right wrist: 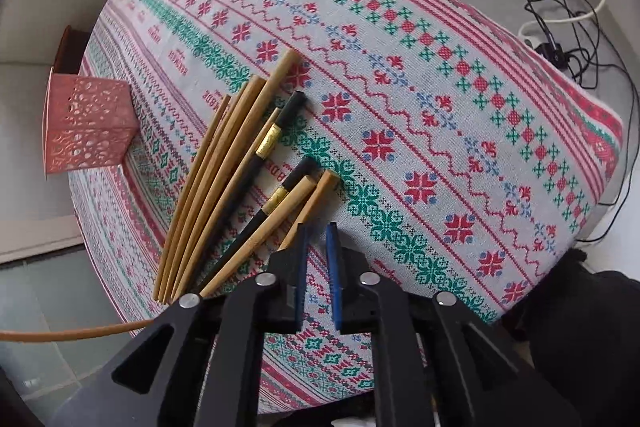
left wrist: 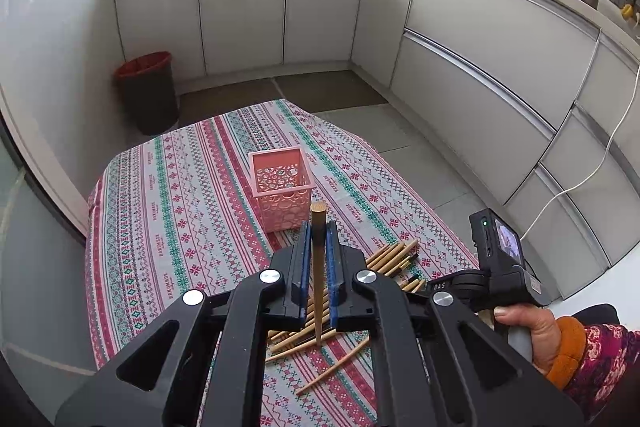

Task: Organize utensils
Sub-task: 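Grasp a chopstick with the right tool while the left tool carries its chopstick toward the pink basket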

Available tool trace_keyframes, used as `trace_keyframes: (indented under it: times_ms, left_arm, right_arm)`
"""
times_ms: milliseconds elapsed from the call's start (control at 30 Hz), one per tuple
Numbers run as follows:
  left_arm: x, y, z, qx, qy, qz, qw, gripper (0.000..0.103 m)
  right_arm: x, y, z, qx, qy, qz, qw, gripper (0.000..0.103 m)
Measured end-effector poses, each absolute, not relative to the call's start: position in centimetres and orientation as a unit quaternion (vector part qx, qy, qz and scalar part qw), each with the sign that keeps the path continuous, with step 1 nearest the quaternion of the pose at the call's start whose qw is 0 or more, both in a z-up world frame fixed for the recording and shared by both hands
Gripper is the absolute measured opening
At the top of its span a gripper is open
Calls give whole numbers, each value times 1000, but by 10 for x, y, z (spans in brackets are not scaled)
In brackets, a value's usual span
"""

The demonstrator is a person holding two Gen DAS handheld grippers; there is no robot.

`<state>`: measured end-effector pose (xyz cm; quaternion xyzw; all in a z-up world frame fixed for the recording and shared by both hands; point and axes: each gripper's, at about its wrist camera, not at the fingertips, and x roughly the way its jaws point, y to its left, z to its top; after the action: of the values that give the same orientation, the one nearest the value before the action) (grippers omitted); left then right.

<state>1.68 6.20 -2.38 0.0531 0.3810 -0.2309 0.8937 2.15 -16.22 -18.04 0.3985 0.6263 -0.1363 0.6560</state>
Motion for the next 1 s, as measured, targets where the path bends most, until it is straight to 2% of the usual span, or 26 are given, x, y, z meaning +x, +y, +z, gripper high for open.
trace_keyframes:
  times_ms: [133, 367, 533, 667, 767, 833, 1000]
  left_arm:
    - [15, 66, -22, 50, 378, -231, 895, 6]
    - [13, 75, -15, 41, 369, -227, 900, 6]
    - [9, 78, -9, 40, 359, -227, 904, 6]
    - [10, 86, -7, 31, 356, -223, 907, 6]
    - [14, 96, -3, 14, 351, -212, 912, 6]
    - [15, 103, 2, 3, 344, -207, 916, 6]
    - [14, 115, 21, -21, 318, -194, 928, 6]
  right_arm:
    - [20, -157, -175, 414, 618, -134, 655, 17]
    - [24, -153, -179, 417, 622, -148, 646, 17]
    - [41, -139, -179, 367, 643, -168, 651, 19]
    - [50, -137, -178, 353, 634, -176, 665, 14]
    - [43, -148, -180, 391, 609, -161, 671, 8]
    - [41, -155, -170, 388, 598, -155, 684, 8]
    - [33, -160, -93, 361, 534, -97, 758, 7]
